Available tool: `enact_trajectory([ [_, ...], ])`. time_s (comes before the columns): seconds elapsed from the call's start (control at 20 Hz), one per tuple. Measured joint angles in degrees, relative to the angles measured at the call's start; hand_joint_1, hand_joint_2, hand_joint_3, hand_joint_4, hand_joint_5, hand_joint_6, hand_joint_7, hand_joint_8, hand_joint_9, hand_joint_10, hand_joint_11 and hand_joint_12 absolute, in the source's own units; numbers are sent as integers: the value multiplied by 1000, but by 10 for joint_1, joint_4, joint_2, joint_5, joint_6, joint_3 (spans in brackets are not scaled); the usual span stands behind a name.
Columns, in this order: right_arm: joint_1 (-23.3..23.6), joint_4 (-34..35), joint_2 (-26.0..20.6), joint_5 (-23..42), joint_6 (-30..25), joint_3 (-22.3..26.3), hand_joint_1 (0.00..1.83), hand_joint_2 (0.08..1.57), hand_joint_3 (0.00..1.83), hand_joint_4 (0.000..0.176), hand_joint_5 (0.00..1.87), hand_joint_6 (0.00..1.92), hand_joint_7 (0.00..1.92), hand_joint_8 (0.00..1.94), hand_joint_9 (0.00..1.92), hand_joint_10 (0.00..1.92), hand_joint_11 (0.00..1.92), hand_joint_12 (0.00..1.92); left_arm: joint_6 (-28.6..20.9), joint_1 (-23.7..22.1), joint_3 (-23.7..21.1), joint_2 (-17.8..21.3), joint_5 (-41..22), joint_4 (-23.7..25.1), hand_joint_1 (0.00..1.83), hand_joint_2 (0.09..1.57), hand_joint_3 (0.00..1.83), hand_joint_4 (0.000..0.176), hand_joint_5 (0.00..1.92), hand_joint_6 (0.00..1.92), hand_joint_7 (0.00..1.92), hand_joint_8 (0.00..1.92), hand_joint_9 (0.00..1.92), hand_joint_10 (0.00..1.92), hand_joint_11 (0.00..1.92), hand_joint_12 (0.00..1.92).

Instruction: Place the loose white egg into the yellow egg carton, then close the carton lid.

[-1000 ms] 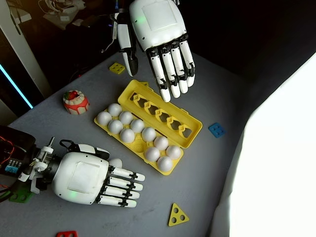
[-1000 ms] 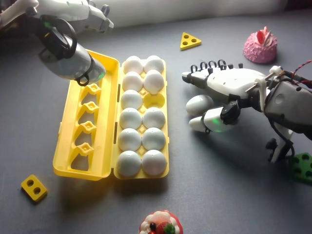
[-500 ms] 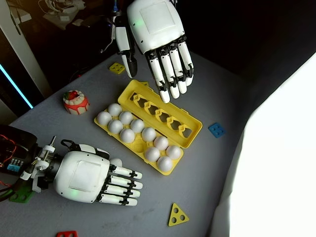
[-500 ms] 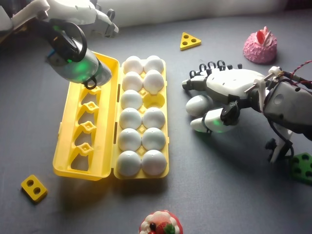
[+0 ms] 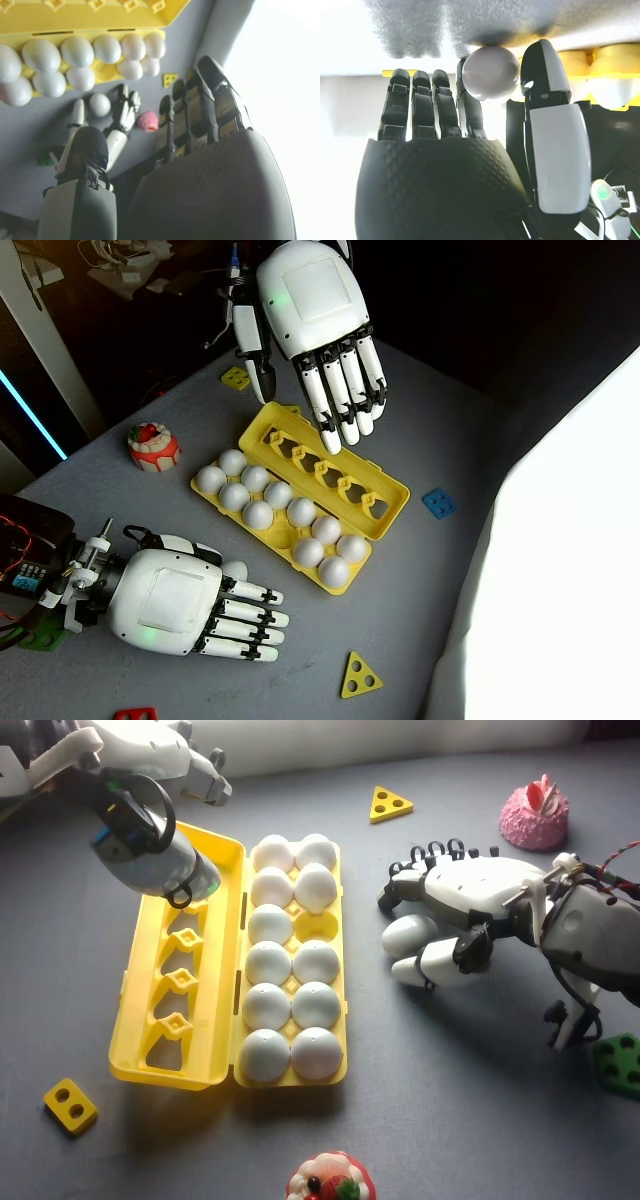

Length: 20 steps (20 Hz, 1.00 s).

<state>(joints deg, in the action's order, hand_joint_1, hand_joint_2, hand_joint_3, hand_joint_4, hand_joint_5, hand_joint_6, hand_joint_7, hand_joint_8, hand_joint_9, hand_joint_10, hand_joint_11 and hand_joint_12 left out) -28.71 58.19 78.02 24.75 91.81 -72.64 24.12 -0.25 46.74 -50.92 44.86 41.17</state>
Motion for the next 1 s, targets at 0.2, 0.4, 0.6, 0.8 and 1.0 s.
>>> enact_trajectory([
  [0.2, 4, -3, 0, 9, 0, 0, 974, 1253, 12, 0, 687, 1404, 245, 11, 73, 11, 0, 307, 4, 0, 0, 0, 14, -11, 377, 1290, 0, 16, 196, 5, 250, 5, 241, 4, 0, 866],
  [0.4, 4, -3, 0, 10, 0, 0, 1025, 1252, 0, 0, 721, 1392, 331, 27, 86, 13, 0, 255, 11, 0, -8, 0, 22, -12, 390, 1288, 0, 13, 189, 1, 245, 2, 256, 8, 0, 864],
  [0.6, 7, -3, 0, 9, -16, 0, 1118, 1176, 0, 0, 871, 1185, 521, 18, 170, 24, 0, 305, 11, 0, -12, 0, 29, -16, 358, 1304, 3, 13, 180, 2, 232, 0, 221, 0, 0, 772],
  [0.8, 10, -103, -13, 18, -161, 4, 1100, 1188, 1, 0, 842, 1234, 518, 6, 169, 16, 0, 306, 8, 0, -15, 0, 35, -14, 344, 1304, 3, 9, 181, 1, 237, 1, 237, 2, 0, 823],
  [1.0, 10, -169, -15, 61, -248, 4, 1098, 1188, 1, 0, 842, 1235, 495, 2, 160, 6, 0, 214, 8, 0, -15, 0, 36, -18, 375, 1290, 0, 9, 214, 5, 271, 2, 263, 4, 0, 864],
])
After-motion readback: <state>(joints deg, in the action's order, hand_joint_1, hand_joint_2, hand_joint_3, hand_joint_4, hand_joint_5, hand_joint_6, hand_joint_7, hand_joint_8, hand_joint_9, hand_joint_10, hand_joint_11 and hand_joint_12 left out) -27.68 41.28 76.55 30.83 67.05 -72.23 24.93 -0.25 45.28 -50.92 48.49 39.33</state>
